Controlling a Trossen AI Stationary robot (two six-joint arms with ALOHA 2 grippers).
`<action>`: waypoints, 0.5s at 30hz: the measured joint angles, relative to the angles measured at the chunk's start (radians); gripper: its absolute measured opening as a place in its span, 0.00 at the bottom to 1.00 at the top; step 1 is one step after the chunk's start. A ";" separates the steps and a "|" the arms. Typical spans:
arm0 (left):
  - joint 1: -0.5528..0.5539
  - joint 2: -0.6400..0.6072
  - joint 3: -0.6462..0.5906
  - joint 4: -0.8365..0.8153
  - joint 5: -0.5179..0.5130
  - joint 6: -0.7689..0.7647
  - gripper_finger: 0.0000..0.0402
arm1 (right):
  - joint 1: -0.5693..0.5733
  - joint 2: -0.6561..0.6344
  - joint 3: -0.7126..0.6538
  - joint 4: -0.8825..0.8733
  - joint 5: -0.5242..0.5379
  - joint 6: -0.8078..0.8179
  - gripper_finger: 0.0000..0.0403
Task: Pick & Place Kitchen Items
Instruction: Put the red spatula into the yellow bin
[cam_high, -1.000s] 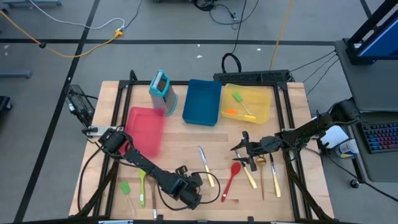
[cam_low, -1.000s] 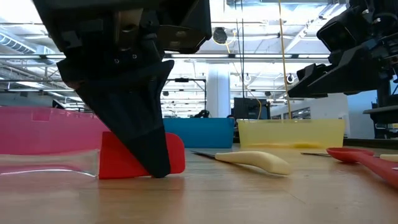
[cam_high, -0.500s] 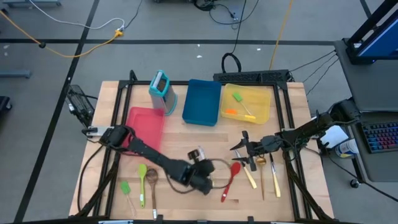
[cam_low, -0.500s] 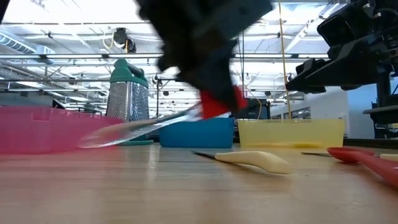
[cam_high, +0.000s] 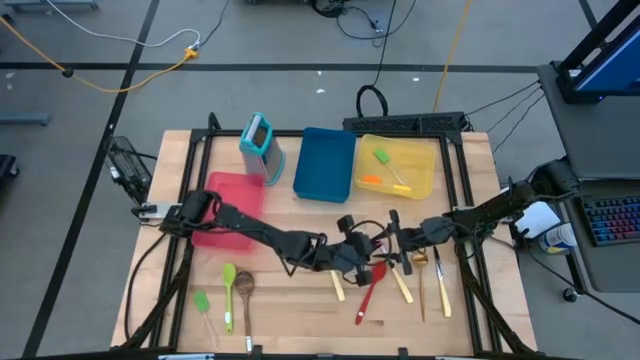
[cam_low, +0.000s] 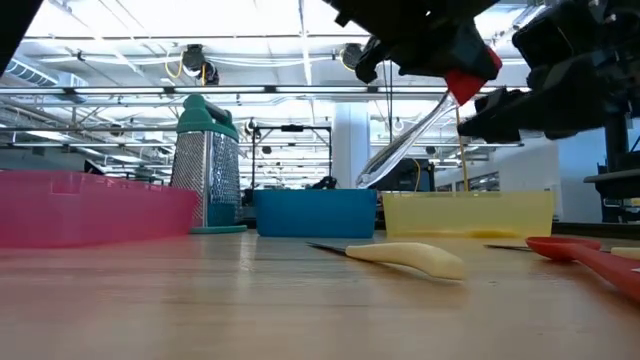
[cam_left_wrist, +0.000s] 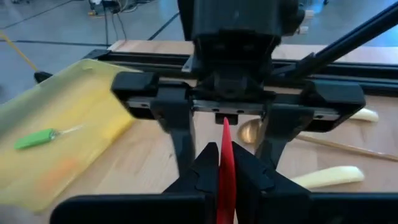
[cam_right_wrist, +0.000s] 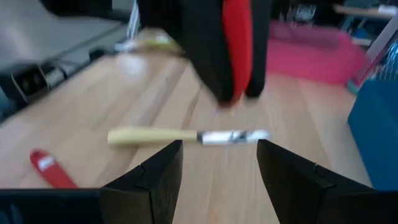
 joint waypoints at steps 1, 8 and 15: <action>0.005 0.000 0.000 0.006 0.005 0.003 0.05 | 0.000 0.000 0.000 0.024 0.000 0.000 0.49; 0.017 0.000 0.000 0.017 0.008 -0.001 0.03 | 0.000 0.007 0.000 0.127 0.000 0.034 0.49; 0.016 0.000 0.000 0.077 0.009 0.015 0.05 | 0.000 0.069 0.000 0.258 0.000 0.035 0.47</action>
